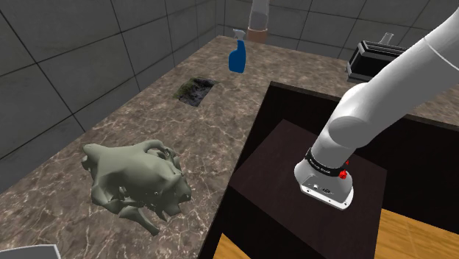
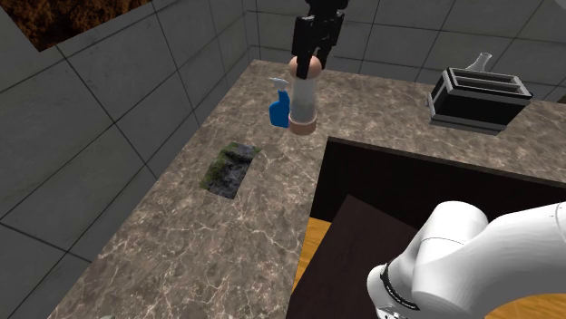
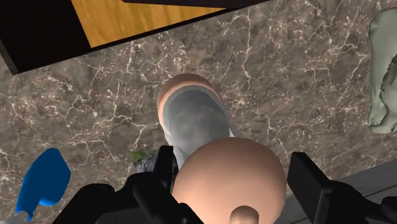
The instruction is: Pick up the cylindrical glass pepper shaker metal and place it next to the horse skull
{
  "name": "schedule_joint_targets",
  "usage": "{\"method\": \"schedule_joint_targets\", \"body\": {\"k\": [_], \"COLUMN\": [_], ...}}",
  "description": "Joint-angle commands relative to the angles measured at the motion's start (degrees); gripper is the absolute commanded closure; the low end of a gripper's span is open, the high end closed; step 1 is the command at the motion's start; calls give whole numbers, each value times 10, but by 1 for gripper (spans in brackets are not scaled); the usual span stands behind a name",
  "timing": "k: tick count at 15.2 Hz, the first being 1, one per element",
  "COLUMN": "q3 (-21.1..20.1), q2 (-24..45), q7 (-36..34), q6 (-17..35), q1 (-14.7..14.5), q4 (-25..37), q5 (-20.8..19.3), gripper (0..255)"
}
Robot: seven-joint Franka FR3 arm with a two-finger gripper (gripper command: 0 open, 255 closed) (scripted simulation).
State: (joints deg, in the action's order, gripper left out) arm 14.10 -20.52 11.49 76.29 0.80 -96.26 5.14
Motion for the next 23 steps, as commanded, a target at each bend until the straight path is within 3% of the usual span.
{"method": "schedule_joint_targets", "body": {"k": [1,12,23], "q3": [-22,-145,-274], "q2": [-22,-105,-115], "q7": [-30,-187,-343], "q6": [5,23,47], "q1": [-6,-40,-74], "q4": [-23,-102,-104], "q5": [3,47,104], "gripper": [255,255,255]}}
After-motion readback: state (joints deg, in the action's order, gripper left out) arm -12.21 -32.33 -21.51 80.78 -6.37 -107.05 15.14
